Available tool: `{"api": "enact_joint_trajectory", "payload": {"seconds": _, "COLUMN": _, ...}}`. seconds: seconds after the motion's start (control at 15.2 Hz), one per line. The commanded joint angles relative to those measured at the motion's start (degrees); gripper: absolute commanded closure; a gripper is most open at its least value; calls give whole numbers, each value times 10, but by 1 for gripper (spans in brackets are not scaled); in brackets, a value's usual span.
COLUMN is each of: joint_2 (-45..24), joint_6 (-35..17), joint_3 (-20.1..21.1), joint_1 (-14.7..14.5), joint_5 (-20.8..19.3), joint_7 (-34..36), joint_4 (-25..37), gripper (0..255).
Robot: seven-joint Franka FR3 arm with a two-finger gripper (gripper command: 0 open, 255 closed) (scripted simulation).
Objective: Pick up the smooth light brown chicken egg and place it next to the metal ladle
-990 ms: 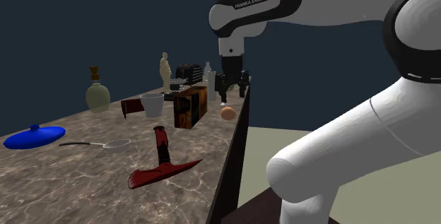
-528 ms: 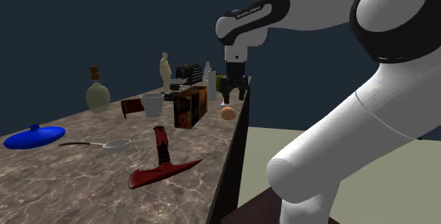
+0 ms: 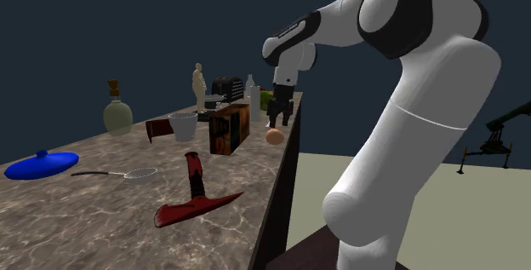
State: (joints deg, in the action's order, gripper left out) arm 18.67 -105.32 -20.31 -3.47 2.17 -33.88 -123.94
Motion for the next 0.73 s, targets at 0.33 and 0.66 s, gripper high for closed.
{"api": "enact_joint_trajectory", "payload": {"seconds": 0.33, "joint_2": -91, "joint_6": -28, "joint_3": -37, "joint_1": -11, "joint_5": 56, "joint_7": -93, "joint_4": 44, "gripper": 0}}
{"api": "enact_joint_trajectory", "payload": {"seconds": 0.66, "joint_2": -97, "joint_6": -63, "joint_3": -35, "joint_1": -13, "joint_5": 61, "joint_7": -96, "joint_4": 15, "gripper": 0}}
